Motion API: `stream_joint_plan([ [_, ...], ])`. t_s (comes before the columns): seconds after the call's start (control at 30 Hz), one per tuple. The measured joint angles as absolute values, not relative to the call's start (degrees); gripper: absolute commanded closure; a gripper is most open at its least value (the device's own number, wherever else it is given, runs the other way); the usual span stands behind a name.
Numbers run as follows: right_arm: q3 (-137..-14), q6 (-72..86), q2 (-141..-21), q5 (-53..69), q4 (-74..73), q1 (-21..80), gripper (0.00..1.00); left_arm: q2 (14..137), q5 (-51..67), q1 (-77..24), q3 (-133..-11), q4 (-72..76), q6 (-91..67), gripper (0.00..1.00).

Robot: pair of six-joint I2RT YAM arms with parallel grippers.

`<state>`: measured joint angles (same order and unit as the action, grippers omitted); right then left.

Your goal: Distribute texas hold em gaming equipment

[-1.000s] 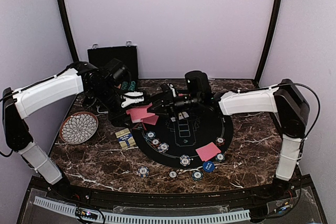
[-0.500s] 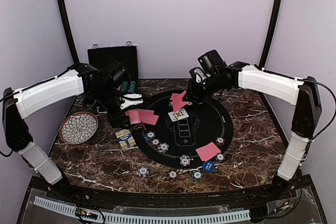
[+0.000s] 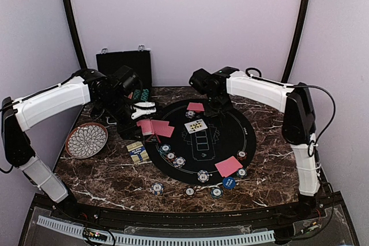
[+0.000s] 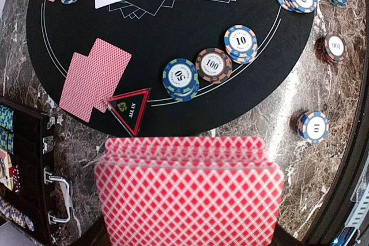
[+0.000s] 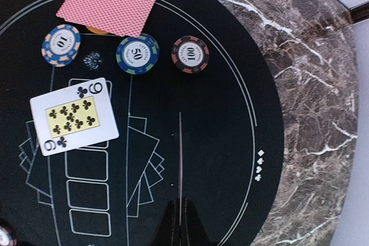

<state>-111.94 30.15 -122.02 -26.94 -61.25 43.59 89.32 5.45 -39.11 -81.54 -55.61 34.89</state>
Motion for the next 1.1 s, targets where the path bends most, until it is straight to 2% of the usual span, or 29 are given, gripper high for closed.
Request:
stream_joint_plan([
  [0.3,-127.07,29.56,-135.41,-37.74,-70.06,48.75,1.0,89.1,5.48,-39.11,-81.54,-55.66,34.89,1.0],
  [0.87,-128.9,28.53,-142.91,-33.36,-68.93,52.21,1.0,89.1,5.5,-39.11,-81.54,-55.88,34.89,1.0],
  [1.1,-128.9,28.58,-143.5,-29.45,-66.43,52.27,0.95,89.1,5.5,-39.11,-81.54,-55.92,34.89,1.0],
])
